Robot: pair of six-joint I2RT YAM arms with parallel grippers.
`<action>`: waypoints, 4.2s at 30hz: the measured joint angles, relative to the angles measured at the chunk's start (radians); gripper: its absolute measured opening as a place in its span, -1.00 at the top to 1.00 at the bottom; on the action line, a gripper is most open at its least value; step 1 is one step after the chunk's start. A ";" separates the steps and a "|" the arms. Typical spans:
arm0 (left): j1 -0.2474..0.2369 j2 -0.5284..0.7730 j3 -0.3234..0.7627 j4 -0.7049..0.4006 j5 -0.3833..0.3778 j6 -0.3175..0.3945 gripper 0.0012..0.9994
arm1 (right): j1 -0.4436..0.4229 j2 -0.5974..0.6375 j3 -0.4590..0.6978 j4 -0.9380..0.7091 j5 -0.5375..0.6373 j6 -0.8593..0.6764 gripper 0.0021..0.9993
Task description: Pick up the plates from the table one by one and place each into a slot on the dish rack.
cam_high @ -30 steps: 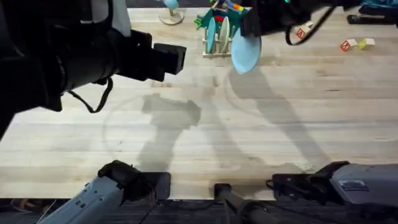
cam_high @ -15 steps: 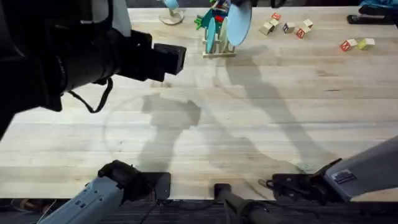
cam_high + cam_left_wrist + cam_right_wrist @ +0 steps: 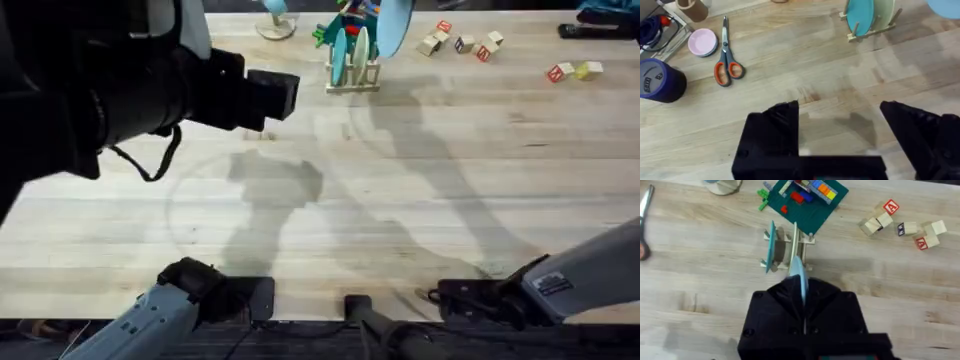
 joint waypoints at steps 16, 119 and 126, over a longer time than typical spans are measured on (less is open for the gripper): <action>0.000 0.000 0.000 0.000 0.000 0.000 -0.99 | 0.000 0.000 0.000 0.029 0.004 0.003 0.94; 0.000 0.000 0.000 0.000 0.000 -0.013 -0.99 | -0.068 0.336 0.008 0.209 0.043 -0.074 0.72; 0.000 0.000 0.000 -0.002 0.000 -0.013 -0.99 | -0.068 0.336 0.008 0.204 0.043 -0.076 0.56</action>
